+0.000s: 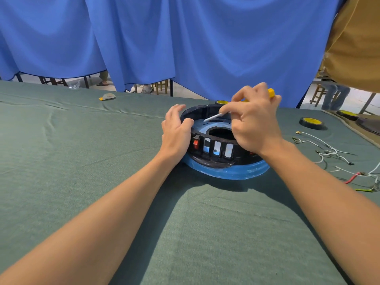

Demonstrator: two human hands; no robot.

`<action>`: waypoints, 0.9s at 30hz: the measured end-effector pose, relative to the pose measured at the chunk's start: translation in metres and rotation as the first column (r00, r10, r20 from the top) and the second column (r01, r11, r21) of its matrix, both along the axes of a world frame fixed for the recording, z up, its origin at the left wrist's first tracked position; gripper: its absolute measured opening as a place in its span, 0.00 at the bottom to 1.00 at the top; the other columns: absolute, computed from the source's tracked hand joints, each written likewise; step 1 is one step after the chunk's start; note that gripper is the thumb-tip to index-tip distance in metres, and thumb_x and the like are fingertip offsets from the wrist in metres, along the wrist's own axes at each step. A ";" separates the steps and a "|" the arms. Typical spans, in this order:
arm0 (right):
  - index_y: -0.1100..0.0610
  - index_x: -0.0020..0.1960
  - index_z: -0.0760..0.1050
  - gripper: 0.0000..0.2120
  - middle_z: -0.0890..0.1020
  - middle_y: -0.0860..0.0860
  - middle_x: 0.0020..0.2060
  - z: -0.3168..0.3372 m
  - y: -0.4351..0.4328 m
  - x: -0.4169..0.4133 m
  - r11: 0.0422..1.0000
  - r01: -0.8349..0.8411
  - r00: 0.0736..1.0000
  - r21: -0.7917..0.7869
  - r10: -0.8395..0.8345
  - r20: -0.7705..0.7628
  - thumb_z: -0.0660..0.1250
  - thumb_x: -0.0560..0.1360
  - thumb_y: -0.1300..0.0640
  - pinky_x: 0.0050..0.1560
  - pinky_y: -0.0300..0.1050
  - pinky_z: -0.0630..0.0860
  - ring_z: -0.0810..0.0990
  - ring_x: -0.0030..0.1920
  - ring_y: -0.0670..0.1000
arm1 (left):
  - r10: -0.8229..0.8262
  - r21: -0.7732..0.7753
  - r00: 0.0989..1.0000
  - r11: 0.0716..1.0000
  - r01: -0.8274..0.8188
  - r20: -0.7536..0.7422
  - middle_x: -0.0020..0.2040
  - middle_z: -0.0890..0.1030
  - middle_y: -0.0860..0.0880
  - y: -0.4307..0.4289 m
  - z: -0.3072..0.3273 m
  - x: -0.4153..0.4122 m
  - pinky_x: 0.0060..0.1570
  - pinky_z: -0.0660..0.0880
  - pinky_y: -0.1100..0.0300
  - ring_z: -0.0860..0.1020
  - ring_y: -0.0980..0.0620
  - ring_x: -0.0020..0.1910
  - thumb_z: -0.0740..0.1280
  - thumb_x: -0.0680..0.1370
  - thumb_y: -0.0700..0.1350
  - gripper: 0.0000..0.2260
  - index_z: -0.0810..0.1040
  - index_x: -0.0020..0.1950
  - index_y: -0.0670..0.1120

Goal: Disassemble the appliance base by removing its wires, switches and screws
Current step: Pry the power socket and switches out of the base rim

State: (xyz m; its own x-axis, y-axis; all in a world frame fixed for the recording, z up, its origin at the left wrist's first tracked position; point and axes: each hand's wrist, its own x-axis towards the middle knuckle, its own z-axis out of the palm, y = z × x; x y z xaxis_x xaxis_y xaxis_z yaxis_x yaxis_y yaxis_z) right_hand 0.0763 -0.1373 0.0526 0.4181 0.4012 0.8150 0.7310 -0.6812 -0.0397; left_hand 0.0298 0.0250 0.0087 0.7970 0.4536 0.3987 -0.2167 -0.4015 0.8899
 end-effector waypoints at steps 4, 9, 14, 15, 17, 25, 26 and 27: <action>0.54 0.47 0.85 0.20 0.80 0.55 0.45 -0.007 -0.010 0.005 0.913 0.363 0.917 0.184 -0.385 0.103 0.59 0.67 0.70 0.46 0.56 0.58 0.74 0.52 0.66 | 0.026 0.256 1.000 0.966 -0.022 -0.014 0.76 0.62 0.56 0.005 -0.009 -0.001 0.72 0.52 0.46 0.55 0.58 0.73 0.51 0.82 0.53 0.17 0.76 0.47 0.47; 0.49 0.54 0.83 0.21 0.79 0.51 0.46 -0.022 -0.009 -0.003 0.849 0.490 0.870 0.197 -0.464 -0.167 0.57 0.72 0.66 0.52 0.57 0.57 0.69 0.55 0.60 | -0.020 0.526 0.999 0.849 0.040 -0.043 0.71 0.65 0.61 0.023 -0.011 -0.003 0.69 0.47 0.58 0.54 0.62 0.73 0.43 0.74 0.68 0.22 0.71 0.54 0.61; 0.54 0.52 0.79 0.13 0.76 0.54 0.46 -0.039 -0.016 -0.008 0.836 0.527 0.847 0.153 -0.502 -0.172 0.58 0.75 0.64 0.50 0.54 0.58 0.71 0.48 0.59 | 0.069 0.655 0.994 0.755 0.001 -0.081 0.59 0.66 0.61 0.019 -0.009 -0.003 0.54 0.50 0.57 0.56 0.63 0.63 0.39 0.73 0.69 0.23 0.67 0.54 0.62; 0.54 0.53 0.78 0.12 0.75 0.55 0.47 -0.036 -0.017 -0.005 0.838 0.530 0.841 0.126 -0.502 -0.199 0.58 0.76 0.64 0.49 0.54 0.58 0.72 0.48 0.59 | 0.082 0.682 0.993 0.731 -0.002 -0.085 0.58 0.65 0.60 0.018 -0.010 -0.003 0.54 0.51 0.57 0.56 0.62 0.63 0.38 0.73 0.69 0.25 0.67 0.56 0.62; 0.55 0.56 0.75 0.11 0.74 0.56 0.50 -0.029 -0.019 0.001 0.836 0.544 0.813 0.071 -0.504 -0.292 0.56 0.78 0.62 0.51 0.55 0.60 0.73 0.50 0.60 | 0.086 0.724 0.994 0.690 -0.009 -0.069 0.58 0.65 0.59 0.019 -0.010 -0.004 0.55 0.51 0.57 0.55 0.59 0.63 0.38 0.72 0.70 0.30 0.68 0.62 0.60; 0.60 0.60 0.61 0.15 0.67 0.60 0.55 -0.016 -0.023 -0.011 0.916 0.394 0.816 0.080 -0.308 -0.488 0.59 0.75 0.69 0.44 0.56 0.70 0.72 0.45 0.62 | 0.237 0.769 0.963 0.589 -0.249 0.130 0.49 0.76 0.60 0.009 -0.004 -0.010 0.52 0.53 0.54 0.65 0.55 0.57 0.48 0.70 0.77 0.33 0.78 0.51 0.53; 0.61 0.59 0.62 0.15 0.67 0.60 0.54 -0.016 -0.026 -0.015 0.929 0.365 0.833 0.066 -0.294 -0.469 0.59 0.75 0.70 0.43 0.53 0.68 0.71 0.44 0.60 | 0.296 0.805 0.943 0.516 -0.292 0.152 0.46 0.77 0.59 0.002 -0.004 -0.010 0.51 0.53 0.54 0.67 0.53 0.56 0.47 0.71 0.76 0.33 0.79 0.46 0.52; 0.62 0.58 0.64 0.13 0.67 0.59 0.53 -0.017 -0.029 -0.018 0.940 0.338 0.848 0.055 -0.278 -0.451 0.59 0.75 0.70 0.43 0.50 0.66 0.70 0.43 0.59 | 0.350 0.833 0.919 0.443 -0.332 0.180 0.42 0.77 0.57 -0.004 -0.004 -0.010 0.50 0.53 0.53 0.68 0.51 0.54 0.47 0.71 0.76 0.33 0.80 0.41 0.51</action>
State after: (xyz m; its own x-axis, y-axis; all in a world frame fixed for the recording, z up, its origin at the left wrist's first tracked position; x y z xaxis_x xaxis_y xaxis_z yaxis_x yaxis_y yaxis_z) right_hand 0.0585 -0.1661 0.0361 0.8231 0.0985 0.5593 0.3737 -0.8356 -0.4026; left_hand 0.0200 0.0206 0.0049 0.6667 0.1507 0.7300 0.1224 -0.9882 0.0922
